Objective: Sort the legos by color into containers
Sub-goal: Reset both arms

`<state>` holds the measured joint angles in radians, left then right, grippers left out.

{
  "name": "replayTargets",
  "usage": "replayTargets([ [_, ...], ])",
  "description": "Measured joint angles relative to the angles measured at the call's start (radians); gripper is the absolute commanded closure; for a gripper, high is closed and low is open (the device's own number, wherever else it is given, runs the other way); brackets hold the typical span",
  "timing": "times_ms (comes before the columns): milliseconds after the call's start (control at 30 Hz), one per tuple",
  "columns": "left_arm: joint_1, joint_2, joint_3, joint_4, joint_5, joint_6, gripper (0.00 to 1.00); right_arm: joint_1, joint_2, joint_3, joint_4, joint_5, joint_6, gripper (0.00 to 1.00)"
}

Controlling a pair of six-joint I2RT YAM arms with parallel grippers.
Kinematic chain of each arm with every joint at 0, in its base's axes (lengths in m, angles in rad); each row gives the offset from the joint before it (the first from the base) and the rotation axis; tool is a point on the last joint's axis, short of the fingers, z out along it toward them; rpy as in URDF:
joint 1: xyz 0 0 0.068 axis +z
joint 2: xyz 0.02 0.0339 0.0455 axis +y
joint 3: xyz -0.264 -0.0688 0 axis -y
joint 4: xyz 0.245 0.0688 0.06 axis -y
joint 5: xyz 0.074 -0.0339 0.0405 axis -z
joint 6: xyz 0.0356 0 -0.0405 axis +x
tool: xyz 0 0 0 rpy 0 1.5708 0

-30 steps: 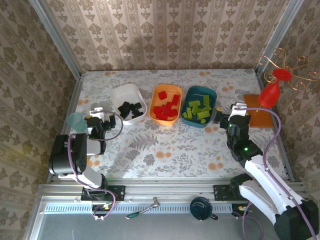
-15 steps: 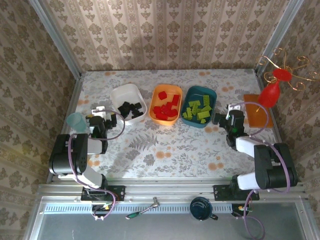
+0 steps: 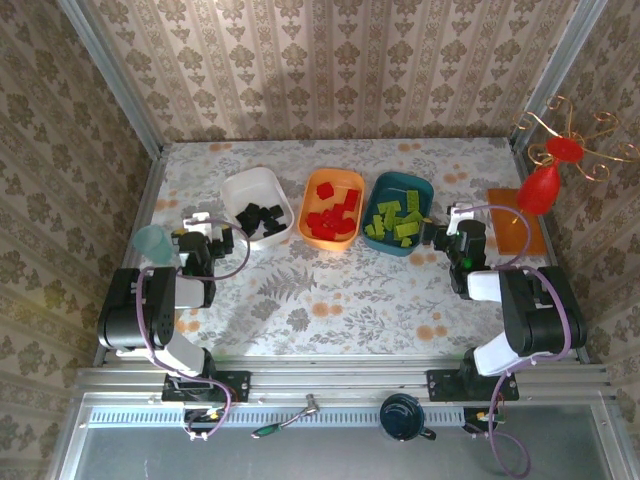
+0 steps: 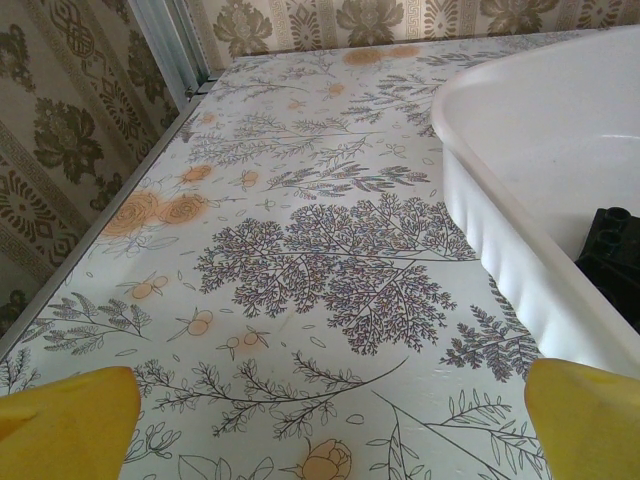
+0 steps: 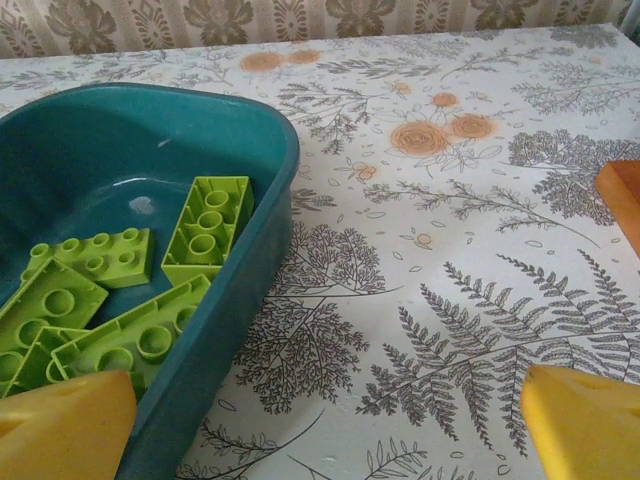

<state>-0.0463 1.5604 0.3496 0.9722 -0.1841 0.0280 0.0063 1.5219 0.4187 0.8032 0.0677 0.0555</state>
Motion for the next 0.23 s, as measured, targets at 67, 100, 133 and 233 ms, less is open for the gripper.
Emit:
replayTargets([
  [67,0.0,0.0,0.0,0.0,0.0,0.0,0.0,0.0,0.0,0.0,0.006,-0.002,-0.001,0.0],
  [100,0.0,0.0,0.0,0.0,0.0,0.0,0.0,0.0,0.0,0.0,0.007,-0.002,-0.001,0.0],
  [133,0.0,0.0,0.0,0.0,0.0,0.0,0.0,0.0,0.0,0.0,0.008,-0.002,-0.001,0.0],
  [233,0.0,0.0,0.0,0.0,0.0,0.0,0.0,0.0,0.0,0.0,0.01,-0.002,-0.001,0.0],
])
